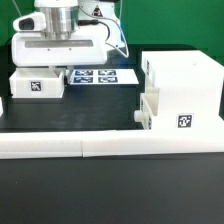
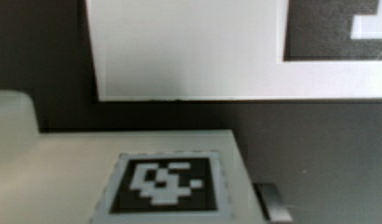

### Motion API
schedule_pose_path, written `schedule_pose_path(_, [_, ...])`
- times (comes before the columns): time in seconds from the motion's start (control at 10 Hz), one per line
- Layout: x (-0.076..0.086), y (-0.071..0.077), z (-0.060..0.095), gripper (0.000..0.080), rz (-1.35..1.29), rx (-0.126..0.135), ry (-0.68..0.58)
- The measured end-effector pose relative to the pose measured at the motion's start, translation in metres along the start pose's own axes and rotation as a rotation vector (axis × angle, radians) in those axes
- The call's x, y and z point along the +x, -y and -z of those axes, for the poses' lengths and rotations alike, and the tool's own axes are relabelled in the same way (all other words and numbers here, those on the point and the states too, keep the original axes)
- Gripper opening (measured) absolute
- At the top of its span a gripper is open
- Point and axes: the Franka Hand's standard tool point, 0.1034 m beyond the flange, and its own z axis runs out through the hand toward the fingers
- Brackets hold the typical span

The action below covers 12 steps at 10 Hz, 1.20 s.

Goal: Assemble drawer

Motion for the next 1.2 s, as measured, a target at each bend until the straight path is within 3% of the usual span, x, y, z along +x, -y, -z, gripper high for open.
schedule_pose_path(0.3, [0.003,0.002,0.002,0.0041,0.007,0.005,0.004])
schedule_pose_path(0.5, [0.024,0.018,0.02,0.0041,0.038,0.006,-0.025])
schedule_pose_path(0.7, [0.039,0.043,0.032,0.0042,0.081,0.007,-0.052])
schedule_pose_path(1.0, [0.077,0.076,0.041,0.0042,0.1,0.024,-0.063])
schedule_pose_path(1.2, [0.1,0.076,0.046,0.0042,0.122,0.03,-0.076])
